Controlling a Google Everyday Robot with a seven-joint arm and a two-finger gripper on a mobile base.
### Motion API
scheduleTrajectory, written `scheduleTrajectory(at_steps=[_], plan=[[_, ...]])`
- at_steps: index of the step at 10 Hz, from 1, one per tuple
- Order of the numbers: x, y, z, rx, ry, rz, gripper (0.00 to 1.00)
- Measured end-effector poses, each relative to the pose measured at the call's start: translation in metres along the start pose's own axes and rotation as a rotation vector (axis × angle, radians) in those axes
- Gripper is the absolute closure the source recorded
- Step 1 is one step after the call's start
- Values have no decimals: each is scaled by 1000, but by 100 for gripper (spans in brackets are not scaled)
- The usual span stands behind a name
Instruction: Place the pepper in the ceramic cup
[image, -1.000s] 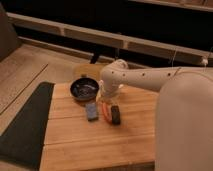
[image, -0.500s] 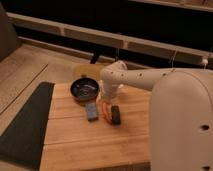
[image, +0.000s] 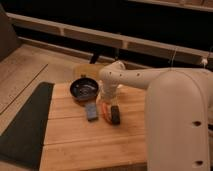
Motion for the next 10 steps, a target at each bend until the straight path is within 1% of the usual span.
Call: scheduleTrajectory(at_steps=[3, 5, 6, 8, 10], plan=[[-12, 2, 31, 56, 70, -51, 35], [-20, 7, 42, 92, 101, -76, 35], [-22, 5, 45, 107, 115, -81, 35], [-27, 3, 47, 121, 120, -74, 35], [-34, 4, 42, 127, 101, -63, 35]])
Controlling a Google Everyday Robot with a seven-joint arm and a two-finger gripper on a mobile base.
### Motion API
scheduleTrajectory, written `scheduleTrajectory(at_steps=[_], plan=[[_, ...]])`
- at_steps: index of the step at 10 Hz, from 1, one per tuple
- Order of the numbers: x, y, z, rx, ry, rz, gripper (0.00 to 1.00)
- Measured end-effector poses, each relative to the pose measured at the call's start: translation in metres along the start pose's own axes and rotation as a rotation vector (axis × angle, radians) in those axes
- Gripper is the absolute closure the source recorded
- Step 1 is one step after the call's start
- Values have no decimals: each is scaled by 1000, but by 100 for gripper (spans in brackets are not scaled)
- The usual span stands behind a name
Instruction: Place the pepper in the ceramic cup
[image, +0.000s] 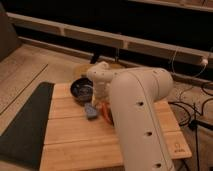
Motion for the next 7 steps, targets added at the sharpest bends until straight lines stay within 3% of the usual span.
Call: scheduleTrajectory(at_steps=[4, 7], plan=[[10, 0, -15, -17, -14, 45, 35], [25, -19, -9, 0, 10, 88, 35]])
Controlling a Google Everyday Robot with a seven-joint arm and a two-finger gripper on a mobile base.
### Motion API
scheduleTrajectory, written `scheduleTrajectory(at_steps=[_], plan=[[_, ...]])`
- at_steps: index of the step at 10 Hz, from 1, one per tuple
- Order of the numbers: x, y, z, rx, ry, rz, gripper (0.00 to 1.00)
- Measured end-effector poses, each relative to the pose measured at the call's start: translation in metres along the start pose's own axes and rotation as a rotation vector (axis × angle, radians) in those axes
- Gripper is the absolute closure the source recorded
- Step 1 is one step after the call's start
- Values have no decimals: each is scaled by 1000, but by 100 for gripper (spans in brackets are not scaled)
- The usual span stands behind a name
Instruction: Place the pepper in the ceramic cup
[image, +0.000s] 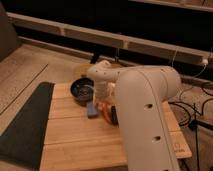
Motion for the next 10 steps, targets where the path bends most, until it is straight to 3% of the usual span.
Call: scheduleTrajectory(at_steps=[3, 5, 8, 10], plan=[[3, -38, 6, 69, 16, 30, 35], [-1, -45, 6, 95, 12, 25, 35], [-13, -30, 5, 109, -4, -30, 35], [-19, -11, 9, 88, -10, -61, 35]])
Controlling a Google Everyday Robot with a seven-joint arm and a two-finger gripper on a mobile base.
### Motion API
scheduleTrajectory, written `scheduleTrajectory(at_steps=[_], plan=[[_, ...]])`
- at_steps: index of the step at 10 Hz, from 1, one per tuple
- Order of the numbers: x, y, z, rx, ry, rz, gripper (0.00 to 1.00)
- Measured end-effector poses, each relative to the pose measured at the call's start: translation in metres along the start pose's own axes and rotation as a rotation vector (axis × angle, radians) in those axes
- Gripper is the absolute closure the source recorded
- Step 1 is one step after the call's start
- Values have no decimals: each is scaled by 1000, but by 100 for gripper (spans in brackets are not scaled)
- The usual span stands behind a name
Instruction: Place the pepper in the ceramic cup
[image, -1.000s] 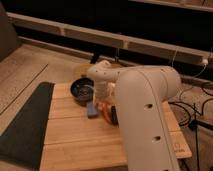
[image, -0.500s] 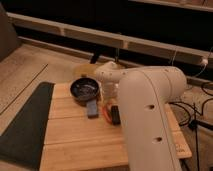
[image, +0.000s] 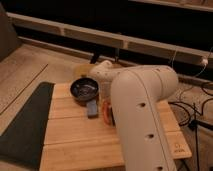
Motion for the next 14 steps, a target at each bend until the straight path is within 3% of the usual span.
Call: scheduleTrajectory(at_steps=[6, 8, 12, 13, 14], plan=[[2, 23, 17, -73, 14, -30, 35], [6, 23, 20, -82, 19, -29, 49], [11, 18, 20, -95, 14, -9, 91], [10, 14, 16, -94, 3, 3, 98], [8, 13, 8, -95, -13, 11, 100]])
